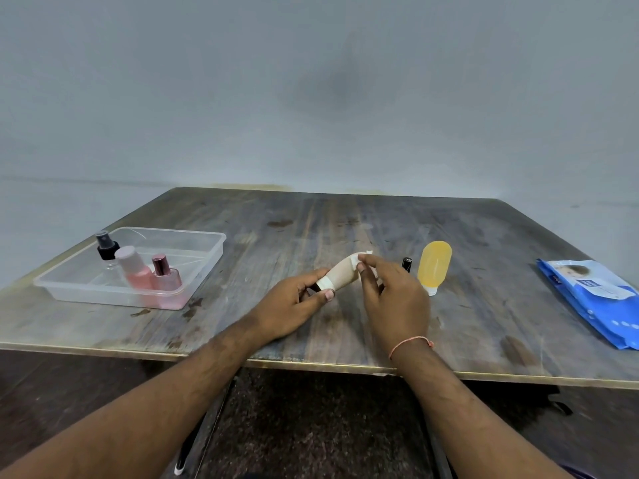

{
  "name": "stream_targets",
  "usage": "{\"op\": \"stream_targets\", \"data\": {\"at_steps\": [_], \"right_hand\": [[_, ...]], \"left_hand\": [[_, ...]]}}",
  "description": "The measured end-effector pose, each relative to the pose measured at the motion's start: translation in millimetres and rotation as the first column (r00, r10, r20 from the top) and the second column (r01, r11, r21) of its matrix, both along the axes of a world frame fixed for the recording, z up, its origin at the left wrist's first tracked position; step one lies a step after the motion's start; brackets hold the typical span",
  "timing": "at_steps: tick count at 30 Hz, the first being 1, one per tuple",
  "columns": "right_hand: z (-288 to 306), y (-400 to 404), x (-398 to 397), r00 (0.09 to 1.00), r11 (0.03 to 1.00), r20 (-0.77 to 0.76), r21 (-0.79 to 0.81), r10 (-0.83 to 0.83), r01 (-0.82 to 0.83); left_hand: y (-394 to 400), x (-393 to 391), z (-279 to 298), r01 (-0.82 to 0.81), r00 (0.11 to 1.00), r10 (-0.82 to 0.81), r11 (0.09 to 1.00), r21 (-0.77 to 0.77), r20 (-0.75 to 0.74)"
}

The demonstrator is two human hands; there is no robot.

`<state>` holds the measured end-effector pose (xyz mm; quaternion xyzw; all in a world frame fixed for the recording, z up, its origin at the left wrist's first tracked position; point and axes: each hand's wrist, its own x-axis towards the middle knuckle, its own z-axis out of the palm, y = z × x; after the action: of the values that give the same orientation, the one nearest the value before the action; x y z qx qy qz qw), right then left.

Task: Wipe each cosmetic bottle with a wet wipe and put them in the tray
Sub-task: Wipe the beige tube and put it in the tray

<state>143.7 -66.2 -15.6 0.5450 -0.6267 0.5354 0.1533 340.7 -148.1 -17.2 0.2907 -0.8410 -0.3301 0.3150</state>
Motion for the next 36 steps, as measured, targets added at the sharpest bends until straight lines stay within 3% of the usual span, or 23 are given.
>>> {"op": "stream_targets", "data": {"at_steps": [4, 7, 13, 28, 36], "right_hand": [[2.8, 0.3, -3.2, 0.935, 0.977, 0.288, -0.018, 0.208, -0.212], [3.6, 1.9, -3.3, 0.887, 0.956, 0.366, -0.025, 0.280, -0.292], [0.9, -1.5, -4.9, 0.889, 0.944, 0.348, 0.034, 0.296, -0.328], [0.6, -2.1, -6.0, 0.899, 0.948, 0.344, 0.071, 0.270, -0.312], [0.3, -3.0, -6.1, 0.910, 0.950, 0.323, 0.084, 0.260, -0.302]], "left_hand": [[-1.4, 0.3, -4.0, -0.085, 0.993, 0.082, 0.996, -0.027, -0.087], [-5.3, 2.0, -6.6, -0.162, 0.974, 0.151, 0.986, -0.051, -0.166], [-5.4, 1.5, -4.4, -0.197, 0.956, 0.194, 0.980, 0.007, -0.222], [-0.1, 4.7, 1.0, -0.165, 0.970, 0.187, 0.976, 0.143, -0.158], [0.2, 1.1, 0.6, -0.182, 0.983, 0.182, 0.983, 0.026, 0.005]]}}
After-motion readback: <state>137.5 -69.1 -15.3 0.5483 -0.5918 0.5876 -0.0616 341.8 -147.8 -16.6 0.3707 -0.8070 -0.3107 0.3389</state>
